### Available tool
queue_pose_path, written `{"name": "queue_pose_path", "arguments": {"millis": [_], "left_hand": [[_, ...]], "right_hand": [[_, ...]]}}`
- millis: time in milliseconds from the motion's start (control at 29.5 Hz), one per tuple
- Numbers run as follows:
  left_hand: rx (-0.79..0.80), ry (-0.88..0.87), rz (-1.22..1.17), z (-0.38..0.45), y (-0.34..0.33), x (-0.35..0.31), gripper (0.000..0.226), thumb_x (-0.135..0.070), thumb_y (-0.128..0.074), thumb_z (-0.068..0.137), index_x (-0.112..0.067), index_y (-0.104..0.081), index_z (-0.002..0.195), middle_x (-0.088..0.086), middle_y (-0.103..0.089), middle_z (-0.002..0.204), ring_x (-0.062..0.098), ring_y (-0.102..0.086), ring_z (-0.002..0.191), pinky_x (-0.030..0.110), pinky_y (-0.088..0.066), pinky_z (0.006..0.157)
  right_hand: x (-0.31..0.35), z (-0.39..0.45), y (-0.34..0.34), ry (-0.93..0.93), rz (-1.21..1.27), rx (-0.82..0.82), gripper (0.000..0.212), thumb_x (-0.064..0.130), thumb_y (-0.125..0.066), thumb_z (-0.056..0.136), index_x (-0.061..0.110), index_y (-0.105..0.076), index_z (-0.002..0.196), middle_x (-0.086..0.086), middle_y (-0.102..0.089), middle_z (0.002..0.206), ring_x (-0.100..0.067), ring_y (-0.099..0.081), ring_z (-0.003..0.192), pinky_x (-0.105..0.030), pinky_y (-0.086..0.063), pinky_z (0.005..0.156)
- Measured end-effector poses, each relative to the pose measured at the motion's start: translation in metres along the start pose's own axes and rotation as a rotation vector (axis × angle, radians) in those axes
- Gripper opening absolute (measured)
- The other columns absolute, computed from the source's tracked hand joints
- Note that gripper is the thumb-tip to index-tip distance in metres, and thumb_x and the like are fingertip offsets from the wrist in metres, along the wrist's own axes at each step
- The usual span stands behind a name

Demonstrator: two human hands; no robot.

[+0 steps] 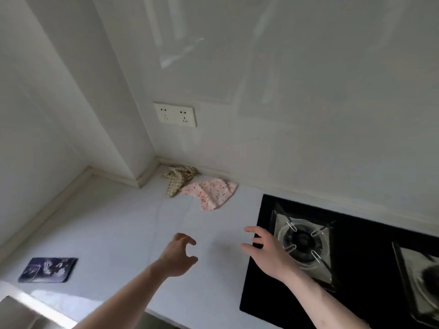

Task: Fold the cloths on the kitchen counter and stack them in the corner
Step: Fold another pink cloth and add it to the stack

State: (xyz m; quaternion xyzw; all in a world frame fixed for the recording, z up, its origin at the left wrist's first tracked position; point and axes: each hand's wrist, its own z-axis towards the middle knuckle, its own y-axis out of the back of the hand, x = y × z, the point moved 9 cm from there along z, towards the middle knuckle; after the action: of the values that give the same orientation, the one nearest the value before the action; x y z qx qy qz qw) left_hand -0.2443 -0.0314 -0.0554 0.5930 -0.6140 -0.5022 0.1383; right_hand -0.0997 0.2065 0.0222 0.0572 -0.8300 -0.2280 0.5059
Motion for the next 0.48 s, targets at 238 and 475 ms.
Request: {"name": "queue_pose_path", "arguments": {"millis": [238,475], "left_hand": [[0.174,-0.118,0.332,0.094,0.010,-0.002,0.065,-0.036,-0.064,0.091,-0.029,-0.042,0.152,0.002,-0.013,0.166,0.033,-0.037,0.145,0.039,-0.038,0.116],[0.300,-0.264,0.636,0.155,-0.002,-0.021,0.077,-0.024,-0.059,0.095,-0.019,-0.021,0.161,0.001,0.005,0.169,0.031,-0.027,0.147,0.044,-0.045,0.110]], "right_hand": [[0.016,0.011,-0.015,-0.093,0.047,-0.146,0.050,0.038,-0.065,0.093,0.036,-0.051,0.141,0.019,-0.050,0.140,-0.003,-0.049,0.129,-0.026,-0.041,0.103],[0.002,-0.010,-0.033,-0.200,0.163,-0.276,0.049,0.041,-0.065,0.089,0.042,-0.051,0.137,0.027,-0.047,0.138,-0.001,-0.045,0.133,-0.033,-0.044,0.109]]}}
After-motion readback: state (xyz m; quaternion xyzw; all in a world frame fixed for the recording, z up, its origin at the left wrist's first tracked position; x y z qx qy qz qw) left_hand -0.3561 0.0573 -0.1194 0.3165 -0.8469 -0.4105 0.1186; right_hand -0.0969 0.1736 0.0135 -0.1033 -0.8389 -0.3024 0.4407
